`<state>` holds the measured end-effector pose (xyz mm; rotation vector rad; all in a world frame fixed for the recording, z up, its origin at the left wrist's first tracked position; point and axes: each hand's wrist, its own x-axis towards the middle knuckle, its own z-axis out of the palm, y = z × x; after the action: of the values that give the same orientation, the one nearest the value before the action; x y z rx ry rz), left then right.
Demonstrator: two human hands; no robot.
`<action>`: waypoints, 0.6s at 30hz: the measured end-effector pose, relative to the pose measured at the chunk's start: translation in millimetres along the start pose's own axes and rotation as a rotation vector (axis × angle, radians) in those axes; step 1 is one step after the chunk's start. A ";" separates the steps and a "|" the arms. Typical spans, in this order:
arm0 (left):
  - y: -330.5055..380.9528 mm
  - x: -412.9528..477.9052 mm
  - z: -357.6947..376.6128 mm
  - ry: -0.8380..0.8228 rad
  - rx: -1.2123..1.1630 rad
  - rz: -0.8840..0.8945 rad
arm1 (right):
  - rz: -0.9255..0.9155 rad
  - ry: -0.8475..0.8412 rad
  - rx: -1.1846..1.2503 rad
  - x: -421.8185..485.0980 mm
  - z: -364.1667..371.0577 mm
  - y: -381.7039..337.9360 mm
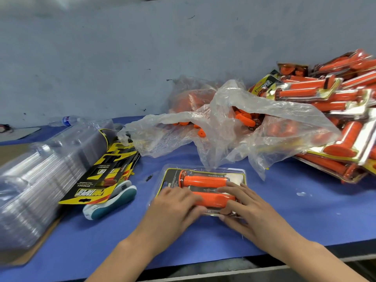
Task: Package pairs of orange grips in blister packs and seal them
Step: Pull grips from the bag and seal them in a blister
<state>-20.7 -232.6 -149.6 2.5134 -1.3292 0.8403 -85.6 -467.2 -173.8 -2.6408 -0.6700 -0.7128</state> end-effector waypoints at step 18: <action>-88.7 -40.1 -38.8 0.086 -0.286 -0.711 | 0.080 -0.055 0.041 -3.2 -5.6 -2.9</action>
<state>17.5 -136.8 -130.7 2.4044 -0.4131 0.5370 -91.8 -468.3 -170.3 -2.6412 -0.5831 -0.6000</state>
